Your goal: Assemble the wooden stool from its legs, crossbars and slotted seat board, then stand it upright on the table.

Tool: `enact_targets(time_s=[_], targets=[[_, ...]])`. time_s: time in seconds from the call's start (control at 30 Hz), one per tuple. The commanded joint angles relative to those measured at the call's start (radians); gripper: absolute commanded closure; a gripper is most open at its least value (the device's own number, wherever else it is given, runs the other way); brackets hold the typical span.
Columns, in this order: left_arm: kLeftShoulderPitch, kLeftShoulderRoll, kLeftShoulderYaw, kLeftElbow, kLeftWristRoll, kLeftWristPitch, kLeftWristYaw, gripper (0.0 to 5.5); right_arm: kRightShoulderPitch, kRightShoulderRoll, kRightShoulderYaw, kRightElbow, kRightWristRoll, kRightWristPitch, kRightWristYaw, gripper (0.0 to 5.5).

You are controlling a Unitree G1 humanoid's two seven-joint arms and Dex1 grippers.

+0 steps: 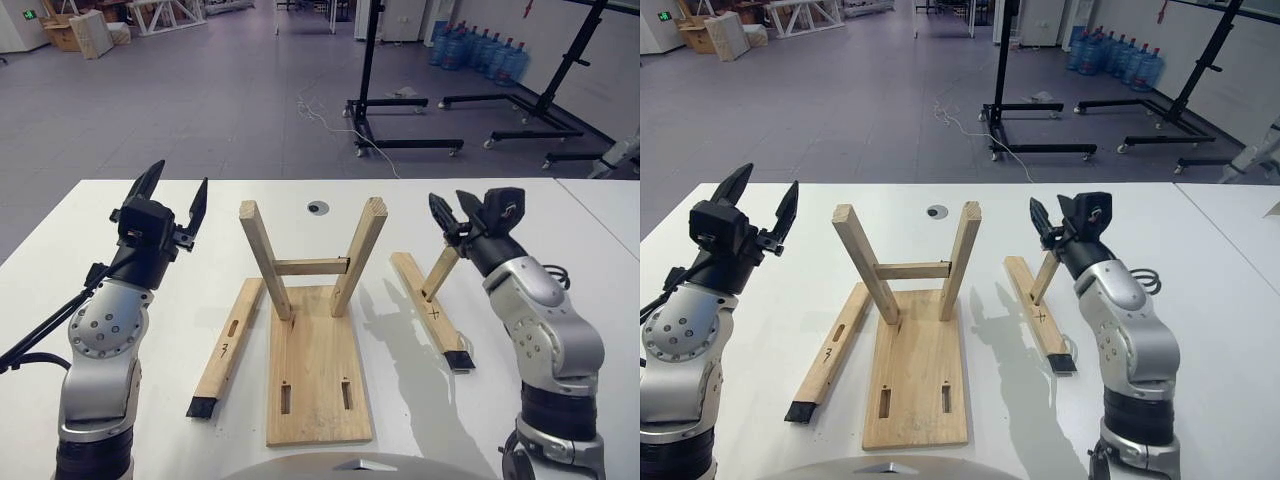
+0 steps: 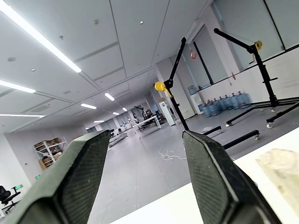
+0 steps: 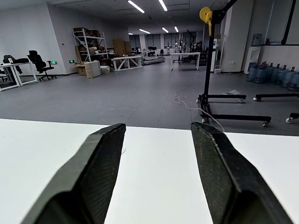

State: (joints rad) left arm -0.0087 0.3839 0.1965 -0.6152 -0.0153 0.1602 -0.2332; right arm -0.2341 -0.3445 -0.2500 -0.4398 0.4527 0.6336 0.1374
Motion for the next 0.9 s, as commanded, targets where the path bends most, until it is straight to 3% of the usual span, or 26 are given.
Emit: enact_targets(time_s=[0.03, 0.17, 0.27, 0.4, 0.5, 0.7, 0.8, 0.9], targets=[[-0.003, 0.014, 0.019, 0.019, 0.007, -0.018, -0.003, 2.67, -0.17, -0.008, -0.051, 0.06, 0.034, 0.043, -0.039, 2.94], [-0.015, 0.01, 0.01, 0.035, 0.014, -0.03, -0.002, 2.67, -0.269, 0.017, -0.035, 0.088, 0.042, 0.06, -0.064, 2.94], [-0.018, -0.004, -0.021, 0.05, 0.022, -0.04, 0.0, 2.67, -0.111, 0.033, 0.076, 0.233, -0.058, 0.022, -0.033, 2.94], [-0.011, -0.013, -0.031, 0.053, 0.018, -0.041, 0.001, 2.67, 0.164, 0.071, 0.116, 0.331, -0.101, 0.06, -0.034, 2.94], [0.0, -0.012, -0.031, 0.067, 0.021, -0.049, -0.002, 2.67, 0.131, 0.121, 0.126, 0.292, -0.033, 0.116, -0.023, 2.94], [-0.012, -0.017, -0.032, 0.076, 0.031, -0.057, 0.01, 2.67, -0.039, 0.096, 0.044, 0.283, -0.004, 0.055, -0.027, 2.94], [-0.002, -0.028, -0.036, 0.067, 0.033, -0.056, 0.018, 2.67, -0.141, 0.115, -0.092, 0.236, 0.057, -0.063, -0.063, 2.94], [0.022, -0.03, -0.026, 0.05, 0.033, -0.05, 0.018, 2.67, -0.273, 0.06, -0.211, 0.249, 0.129, -0.081, -0.094, 2.94]])
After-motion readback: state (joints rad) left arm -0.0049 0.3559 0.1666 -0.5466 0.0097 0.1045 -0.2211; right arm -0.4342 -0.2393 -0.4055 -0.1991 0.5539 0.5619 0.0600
